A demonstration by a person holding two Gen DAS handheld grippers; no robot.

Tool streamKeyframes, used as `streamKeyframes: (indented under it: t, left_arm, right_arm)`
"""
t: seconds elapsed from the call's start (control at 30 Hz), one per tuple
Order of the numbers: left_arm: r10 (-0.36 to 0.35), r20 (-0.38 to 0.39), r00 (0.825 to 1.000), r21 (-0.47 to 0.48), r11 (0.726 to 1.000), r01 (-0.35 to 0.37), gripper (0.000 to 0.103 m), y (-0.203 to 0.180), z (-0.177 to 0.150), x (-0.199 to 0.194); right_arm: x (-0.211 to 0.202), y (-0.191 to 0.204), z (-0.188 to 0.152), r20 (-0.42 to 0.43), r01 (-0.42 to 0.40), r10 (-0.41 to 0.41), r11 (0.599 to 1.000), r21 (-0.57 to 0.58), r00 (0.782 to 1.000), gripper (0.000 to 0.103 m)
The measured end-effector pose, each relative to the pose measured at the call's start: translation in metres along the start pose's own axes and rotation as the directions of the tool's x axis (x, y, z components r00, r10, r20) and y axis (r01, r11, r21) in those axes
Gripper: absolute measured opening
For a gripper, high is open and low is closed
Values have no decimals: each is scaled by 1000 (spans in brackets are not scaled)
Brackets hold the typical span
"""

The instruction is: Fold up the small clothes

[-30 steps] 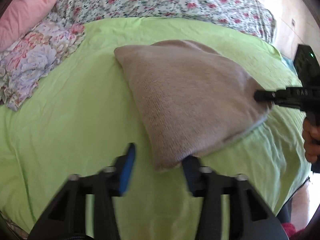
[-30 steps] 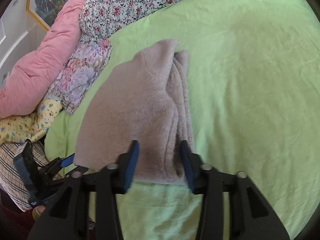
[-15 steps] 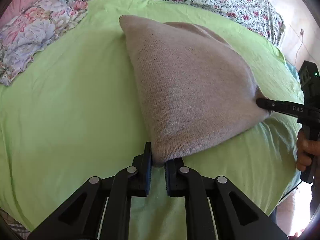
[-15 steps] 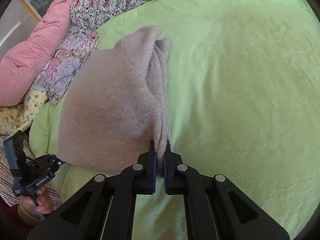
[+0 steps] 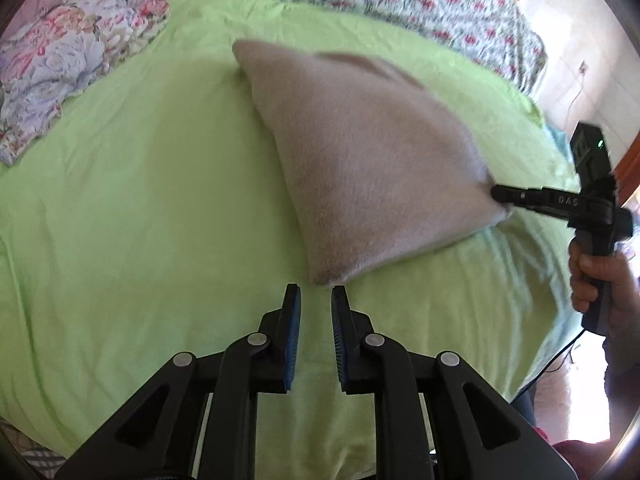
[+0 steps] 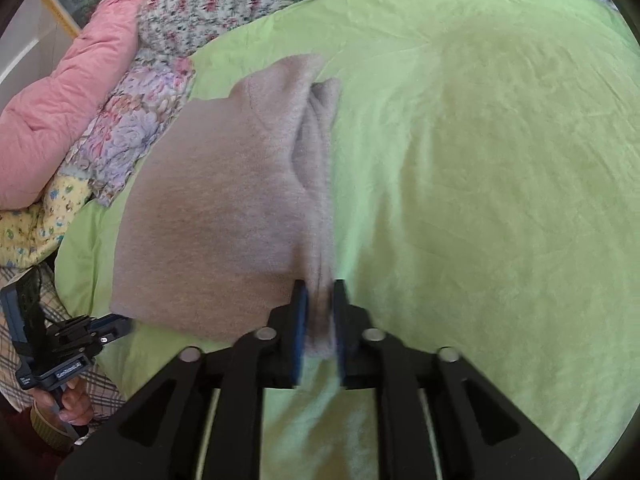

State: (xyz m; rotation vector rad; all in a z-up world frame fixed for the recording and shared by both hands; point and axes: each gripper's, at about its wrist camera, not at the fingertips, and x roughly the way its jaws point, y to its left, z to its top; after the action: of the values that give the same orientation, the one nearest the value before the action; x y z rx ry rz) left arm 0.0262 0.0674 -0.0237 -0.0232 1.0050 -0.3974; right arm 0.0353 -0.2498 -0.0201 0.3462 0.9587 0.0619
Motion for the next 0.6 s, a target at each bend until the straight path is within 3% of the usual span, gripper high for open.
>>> streamKeyframes:
  t: [0.27, 0.6]
  left_arm:
    - [-78, 101, 992, -79, 993, 86, 18, 15, 58, -9]
    - [-81, 90, 993, -109, 990, 90, 21, 22, 117, 32]
  right_arm:
    - [-34, 11, 31, 126, -79, 75, 997, 25, 989, 24]
    - [12, 53, 89, 100, -149, 152, 988, -42, 983, 24]
